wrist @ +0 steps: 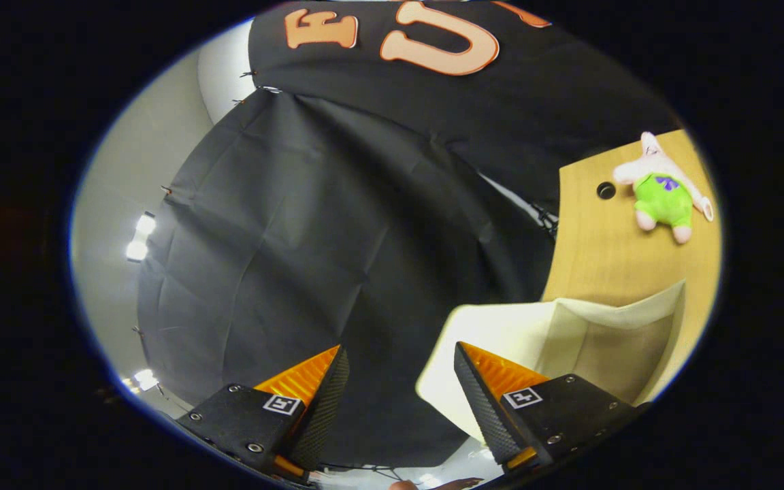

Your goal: Open the storage box then place both shoes into the box .Put the left shoe in first, then the right shoe, with the right side of both shoes facing outward in a uniform manner.

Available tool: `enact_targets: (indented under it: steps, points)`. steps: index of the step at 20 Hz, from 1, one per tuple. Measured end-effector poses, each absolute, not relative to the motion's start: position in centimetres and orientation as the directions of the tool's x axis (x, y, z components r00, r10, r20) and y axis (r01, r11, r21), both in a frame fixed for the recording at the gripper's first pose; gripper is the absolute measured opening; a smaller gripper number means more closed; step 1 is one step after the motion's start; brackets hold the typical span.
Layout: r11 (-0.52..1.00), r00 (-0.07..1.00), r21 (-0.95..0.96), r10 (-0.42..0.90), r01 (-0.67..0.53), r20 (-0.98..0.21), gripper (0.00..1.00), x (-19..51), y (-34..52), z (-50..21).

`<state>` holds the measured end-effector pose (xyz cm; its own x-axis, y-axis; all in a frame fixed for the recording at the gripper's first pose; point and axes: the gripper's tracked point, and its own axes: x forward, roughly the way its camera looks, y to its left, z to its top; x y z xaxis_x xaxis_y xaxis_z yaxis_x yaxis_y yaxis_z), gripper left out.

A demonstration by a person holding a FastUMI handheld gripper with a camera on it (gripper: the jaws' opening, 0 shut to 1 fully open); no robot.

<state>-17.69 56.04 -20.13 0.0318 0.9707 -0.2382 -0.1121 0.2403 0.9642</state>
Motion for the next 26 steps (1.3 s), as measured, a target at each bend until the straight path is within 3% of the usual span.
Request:
enact_targets:
  steps: [3,9,15,20,26]
  points:
    - [0.396,0.110,0.899,0.918,-0.188,-0.382,0.95,-16.4,50.9,-24.7]
    - [0.647,0.228,0.741,0.760,-0.180,-0.609,0.96,-15.1,39.0,-33.3]
    - [0.789,0.202,0.609,0.611,-0.081,-0.765,0.96,-18.6,29.4,-41.6]
    - [0.883,0.143,0.455,0.468,-0.114,-0.872,0.96,-24.0,22.9,-47.3]
    - [0.910,0.058,0.389,0.400,-0.140,-0.915,0.96,-28.4,20.4,-52.2]
